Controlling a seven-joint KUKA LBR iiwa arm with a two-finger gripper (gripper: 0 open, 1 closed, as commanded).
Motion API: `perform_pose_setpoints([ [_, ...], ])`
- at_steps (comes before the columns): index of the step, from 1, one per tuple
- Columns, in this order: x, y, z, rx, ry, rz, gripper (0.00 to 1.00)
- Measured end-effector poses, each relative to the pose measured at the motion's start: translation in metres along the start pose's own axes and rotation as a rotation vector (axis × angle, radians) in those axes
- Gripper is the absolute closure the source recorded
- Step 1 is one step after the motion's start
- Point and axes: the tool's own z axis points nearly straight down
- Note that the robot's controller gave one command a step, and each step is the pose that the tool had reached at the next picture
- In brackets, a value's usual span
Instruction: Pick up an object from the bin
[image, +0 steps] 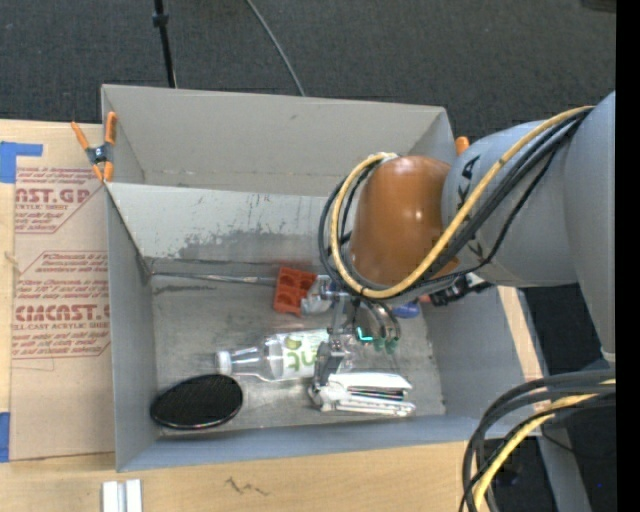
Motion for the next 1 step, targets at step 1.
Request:
perform_pose_setpoints([
  [1, -0.0019, -0.0002, -0.0030, 0.000, -0.007, 0.000, 0.00],
])
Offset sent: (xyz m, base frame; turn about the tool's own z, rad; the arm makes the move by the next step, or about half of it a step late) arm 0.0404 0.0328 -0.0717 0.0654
